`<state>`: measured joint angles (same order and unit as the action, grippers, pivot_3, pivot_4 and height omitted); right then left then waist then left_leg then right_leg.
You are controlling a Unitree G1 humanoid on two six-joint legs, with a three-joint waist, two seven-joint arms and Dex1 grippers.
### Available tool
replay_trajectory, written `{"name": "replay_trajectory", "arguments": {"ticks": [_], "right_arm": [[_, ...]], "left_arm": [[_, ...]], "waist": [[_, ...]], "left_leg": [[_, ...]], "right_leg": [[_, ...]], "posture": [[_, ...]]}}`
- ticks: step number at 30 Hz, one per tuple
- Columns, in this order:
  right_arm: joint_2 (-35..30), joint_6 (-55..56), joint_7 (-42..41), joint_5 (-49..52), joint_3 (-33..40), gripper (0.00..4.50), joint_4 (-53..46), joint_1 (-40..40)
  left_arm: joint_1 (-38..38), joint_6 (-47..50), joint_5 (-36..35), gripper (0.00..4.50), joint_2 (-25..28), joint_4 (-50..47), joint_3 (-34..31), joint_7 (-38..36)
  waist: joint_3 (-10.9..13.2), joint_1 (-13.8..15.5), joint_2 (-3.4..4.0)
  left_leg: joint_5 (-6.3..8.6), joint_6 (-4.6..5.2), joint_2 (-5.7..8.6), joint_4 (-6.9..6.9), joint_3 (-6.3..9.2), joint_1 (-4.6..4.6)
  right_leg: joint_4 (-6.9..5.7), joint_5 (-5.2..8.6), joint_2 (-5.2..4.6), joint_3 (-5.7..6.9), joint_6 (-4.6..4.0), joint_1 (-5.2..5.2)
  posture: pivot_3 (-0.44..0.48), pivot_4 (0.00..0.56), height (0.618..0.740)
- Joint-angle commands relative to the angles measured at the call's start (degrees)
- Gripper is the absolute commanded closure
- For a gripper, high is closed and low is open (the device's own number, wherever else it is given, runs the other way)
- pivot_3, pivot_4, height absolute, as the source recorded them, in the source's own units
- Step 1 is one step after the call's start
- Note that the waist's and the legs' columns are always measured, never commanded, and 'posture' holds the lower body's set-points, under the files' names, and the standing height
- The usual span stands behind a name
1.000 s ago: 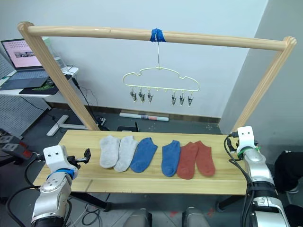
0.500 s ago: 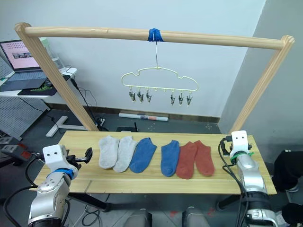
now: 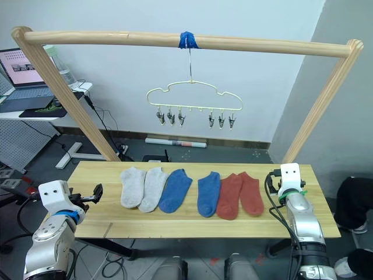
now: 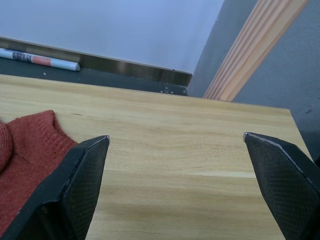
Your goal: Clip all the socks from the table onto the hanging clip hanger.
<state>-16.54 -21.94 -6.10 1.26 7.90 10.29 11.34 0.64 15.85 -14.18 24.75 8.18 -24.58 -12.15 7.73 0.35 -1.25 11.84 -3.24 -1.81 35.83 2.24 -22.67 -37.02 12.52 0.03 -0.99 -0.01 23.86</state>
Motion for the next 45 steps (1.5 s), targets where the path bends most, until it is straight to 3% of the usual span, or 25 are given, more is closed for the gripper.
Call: {"name": "replay_trajectory", "arguments": {"ticks": [1,7,11,13,20,26,42,45], "right_arm": [[-1.7,0.4,-1.8,0.0,-0.2,0.0,-4.1,1.1],[-6.0,2.7,-15.4,2.5,-6.1,0.0,-10.2,0.7],[-7.8,0.0,-29.0,12.5,-8.6,0.0,-21.2,3.5],[-7.9,-1.8,-31.8,16.0,-9.1,0.0,-25.0,6.4],[-5.3,-7.2,-32.8,21.9,-12.0,0.0,-31.6,15.0],[-2.6,-7.4,-31.0,20.5,-14.5,0.0,-31.5,20.1],[-0.2,-5.5,-30.7,18.3,-16.7,0.0,-29.3,23.8],[0.3,-5.9,-30.2,18.2,-16.8,0.0,-29.8,24.2]], "left_arm": [[0.0,-1.8,-1.6,0.02,2.1,-4.4,-1.7,-2.8],[-3.0,-5.2,-4.1,0.02,4.9,-10.3,0.2,-10.0],[-11.2,-3.7,-5.6,0.02,5.6,-11.7,4.1,-13.6],[-15.0,-2.3,-6.2,0.02,5.1,-11.7,5.7,-14.2],[-22.4,-0.6,-7.8,0.02,2.3,-7.6,7.9,-14.2],[-28.0,-2.7,-6.8,0.02,1.6,-0.7,8.3,-14.8],[-40.1,-13.8,-3.3,0.02,-0.8,19.8,11.2,-18.3],[-43.1,-16.4,-2.5,0.62,-1.1,24.2,11.3,-18.8]], "waist": [[0.0,0.0,0.0],[0.8,0.0,-0.09],[1.7,0.0,-0.03],[2.5,-0.1,-0.09],[3.1,-0.8,-0.33],[4.3,-0.9,-0.45],[6.3,-1.3,-0.57],[6.7,-1.6,-0.63]], "left_leg": [[0.0,0.0,0.0,0.0,0.0,-0.06],[0.0,0.0,0.0,-0.01,0.01,-0.21],[0.0,0.0,0.0,0.0,0.01,-0.23],[-0.01,0.01,0.01,0.05,0.02,-0.26],[0.19,0.15,0.0,-0.01,0.01,-0.32],[0.21,0.19,-0.06,-0.01,0.1,-0.38],[0.21,0.19,0.0,0.03,0.15,-0.55],[0.21,0.19,0.0,0.05,0.18,-0.64]], "right_leg": [[0.0,0.0,0.0,0.0,0.0,0.06],[0.0,0.0,0.0,0.02,0.0,0.2],[-0.01,0.0,0.01,0.02,0.0,0.2],[-0.02,0.0,0.02,0.02,0.01,0.2],[0.03,-0.04,0.04,0.01,0.47,0.22],[-0.05,-0.02,0.13,0.07,0.47,0.3],[0.01,-0.03,0.03,0.13,0.49,0.36],[-0.03,-0.03,0.04,0.17,0.49,0.46]], "posture": [[0.079,0.143,0.74],[0.077,0.144,0.74],[0.049,0.17,0.74],[0.038,0.181,0.74],[0.014,0.206,0.74],[0.009,0.232,0.74],[-0.025,0.269,0.74],[-0.033,0.273,0.74]]}}
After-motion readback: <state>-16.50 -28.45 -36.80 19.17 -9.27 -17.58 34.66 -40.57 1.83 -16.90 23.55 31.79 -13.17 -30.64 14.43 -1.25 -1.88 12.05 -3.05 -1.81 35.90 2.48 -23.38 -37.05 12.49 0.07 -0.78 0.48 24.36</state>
